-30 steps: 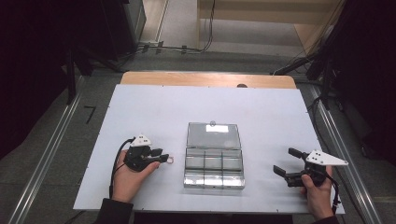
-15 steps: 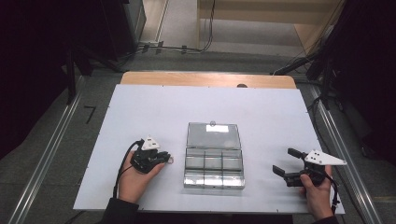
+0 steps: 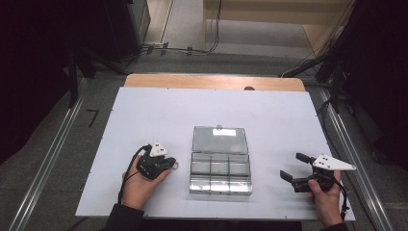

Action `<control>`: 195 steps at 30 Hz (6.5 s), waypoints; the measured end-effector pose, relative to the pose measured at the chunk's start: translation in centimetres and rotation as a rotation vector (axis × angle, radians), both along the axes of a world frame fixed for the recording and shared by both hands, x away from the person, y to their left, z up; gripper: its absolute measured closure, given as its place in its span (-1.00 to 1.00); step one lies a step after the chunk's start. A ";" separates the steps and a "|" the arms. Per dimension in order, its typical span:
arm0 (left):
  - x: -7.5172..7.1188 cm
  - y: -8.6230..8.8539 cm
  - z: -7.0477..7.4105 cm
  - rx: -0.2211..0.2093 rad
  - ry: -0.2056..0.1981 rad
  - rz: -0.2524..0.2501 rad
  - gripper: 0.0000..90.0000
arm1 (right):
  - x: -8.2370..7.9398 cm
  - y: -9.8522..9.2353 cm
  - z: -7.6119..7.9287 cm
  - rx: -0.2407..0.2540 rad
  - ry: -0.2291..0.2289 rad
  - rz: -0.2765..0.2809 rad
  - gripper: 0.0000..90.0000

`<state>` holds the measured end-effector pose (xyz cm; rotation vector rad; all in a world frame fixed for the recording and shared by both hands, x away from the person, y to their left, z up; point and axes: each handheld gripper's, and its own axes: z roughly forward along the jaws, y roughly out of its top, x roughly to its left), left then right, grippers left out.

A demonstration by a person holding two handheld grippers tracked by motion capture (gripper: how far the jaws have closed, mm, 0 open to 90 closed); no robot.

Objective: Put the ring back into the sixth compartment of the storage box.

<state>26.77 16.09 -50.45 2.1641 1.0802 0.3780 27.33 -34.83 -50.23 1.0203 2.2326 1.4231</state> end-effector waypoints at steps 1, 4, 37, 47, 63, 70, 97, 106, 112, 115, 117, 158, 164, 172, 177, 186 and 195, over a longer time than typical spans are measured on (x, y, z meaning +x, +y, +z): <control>0.0 0.0 0.0 -0.002 0.003 0.004 0.95 | 0.0 0.0 0.0 -0.001 -0.002 0.002 -1.00; 0.0 0.0 -0.1 -0.003 -0.006 -0.004 0.94 | 0.0 0.0 0.0 -0.003 -0.003 0.003 -1.00; -0.2 0.8 0.0 -0.083 -0.004 0.032 0.95 | 0.0 0.1 0.0 -0.011 -0.008 -0.008 -1.00; -0.5 0.8 0.8 -0.086 -0.028 0.025 0.95 | 0.0 0.1 0.0 -0.012 -0.010 -0.007 -1.00; -0.9 1.0 1.9 -0.093 -0.059 0.017 0.95 | 0.0 0.1 0.0 -0.012 -0.009 -0.009 -1.00; -1.1 1.0 2.3 -0.102 -0.072 0.021 0.95 | 0.0 0.1 0.0 -0.011 -0.010 -0.007 -1.00; -1.7 1.0 3.9 -0.114 -0.098 0.003 0.95 | 0.0 0.1 0.0 -0.011 -0.012 -0.007 -1.00; -1.8 0.9 4.2 -0.119 -0.101 -0.002 0.95 | 0.0 0.1 0.0 -0.010 -0.012 -0.008 -1.00; -1.9 0.8 4.5 -0.120 -0.108 -0.010 0.95 | 0.0 0.1 0.0 -0.011 -0.012 -0.009 -1.00; -2.0 0.8 4.6 -0.117 -0.113 -0.010 0.95 | 0.0 0.1 0.0 -0.010 -0.012 -0.008 -1.00; -2.0 0.8 4.7 -0.116 -0.114 -0.014 0.95 | 0.0 0.1 0.0 -0.009 -0.011 -0.009 -1.00; -3.2 -0.1 7.0 -0.122 -0.169 -0.056 0.95 | 0.0 0.2 0.0 -0.012 -0.012 -0.011 -1.00; -3.4 -0.5 7.4 -0.127 -0.176 -0.069 0.95 | 0.0 0.1 0.0 -0.011 -0.013 -0.010 -1.00; -3.7 -0.8 7.9 -0.138 -0.189 -0.089 0.95 | 0.0 0.1 0.0 -0.010 -0.012 -0.011 -1.00; -3.9 -1.1 8.1 -0.142 -0.192 -0.104 0.95 | 0.0 0.2 0.0 -0.013 -0.013 -0.012 -1.00; -4.1 -1.8 8.3 -0.160 -0.186 -0.133 0.95 | 0.0 0.2 0.0 -0.012 -0.013 -0.011 -1.00; -4.3 -2.7 8.4 -0.162 -0.182 -0.173 0.95 | 0.0 0.2 0.0 -0.013 -0.013 -0.011 -1.00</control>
